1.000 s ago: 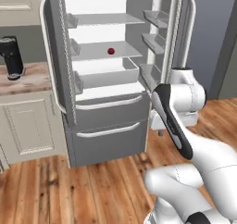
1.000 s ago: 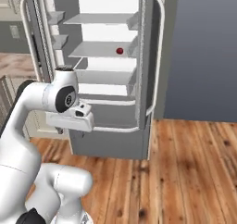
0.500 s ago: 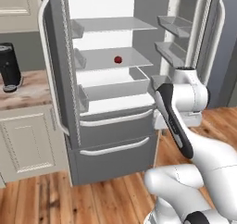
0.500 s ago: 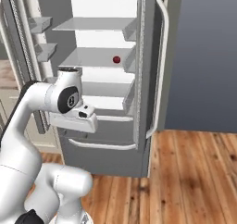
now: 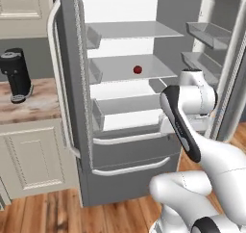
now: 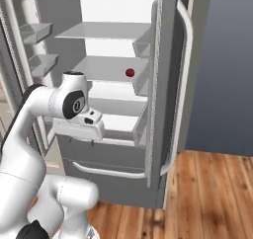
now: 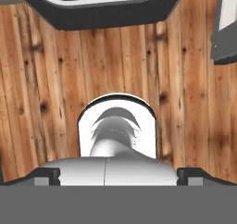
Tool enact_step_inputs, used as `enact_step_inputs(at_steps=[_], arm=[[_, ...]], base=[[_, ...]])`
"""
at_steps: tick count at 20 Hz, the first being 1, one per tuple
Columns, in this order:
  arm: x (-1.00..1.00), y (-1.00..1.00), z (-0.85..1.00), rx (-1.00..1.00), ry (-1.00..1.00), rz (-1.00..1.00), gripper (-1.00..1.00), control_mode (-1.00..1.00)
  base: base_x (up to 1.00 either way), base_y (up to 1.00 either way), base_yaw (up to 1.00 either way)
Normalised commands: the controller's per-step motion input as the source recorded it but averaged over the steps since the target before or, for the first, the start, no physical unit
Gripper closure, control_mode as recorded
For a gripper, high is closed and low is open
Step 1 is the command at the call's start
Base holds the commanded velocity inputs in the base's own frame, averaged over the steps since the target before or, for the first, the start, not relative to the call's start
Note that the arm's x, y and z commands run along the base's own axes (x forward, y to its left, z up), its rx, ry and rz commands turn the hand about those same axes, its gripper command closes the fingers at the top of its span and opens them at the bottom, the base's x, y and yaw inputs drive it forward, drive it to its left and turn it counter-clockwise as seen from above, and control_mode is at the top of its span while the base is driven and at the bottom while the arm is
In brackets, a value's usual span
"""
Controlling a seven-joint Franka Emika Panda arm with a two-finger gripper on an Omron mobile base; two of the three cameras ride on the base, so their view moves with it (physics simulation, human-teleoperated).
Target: Place the cold items (mango and tomato) from the fridge in one tupperware on the dining counter. Place the warm items (kebab skewer and hot dog) in the stove area in another tupperware.
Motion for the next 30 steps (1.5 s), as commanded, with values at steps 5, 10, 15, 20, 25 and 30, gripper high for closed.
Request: enact_step_inputs(at_steps=[5,10,15,20,25,30], arm=[[0.0,0.0,0.0,0.0,0.0,0.0,-1.0,1.0],[0.0,0.0,0.0,0.0,0.0,0.0,-1.0,1.0],[0.0,0.0,0.0,0.0,0.0,0.0,-1.0,1.0],[0.0,0.0,0.0,0.0,0.0,0.0,-1.0,1.0],[0.0,0.0,0.0,0.0,0.0,0.0,-1.0,1.0],[0.0,0.0,0.0,0.0,0.0,0.0,-1.0,1.0]], base=[[0.74,0.0,0.01],[0.63,0.0,0.0],[0.61,0.0,0.0],[0.33,0.0,0.0],[0.29,0.0,0.0],[0.22,0.0,0.0]])
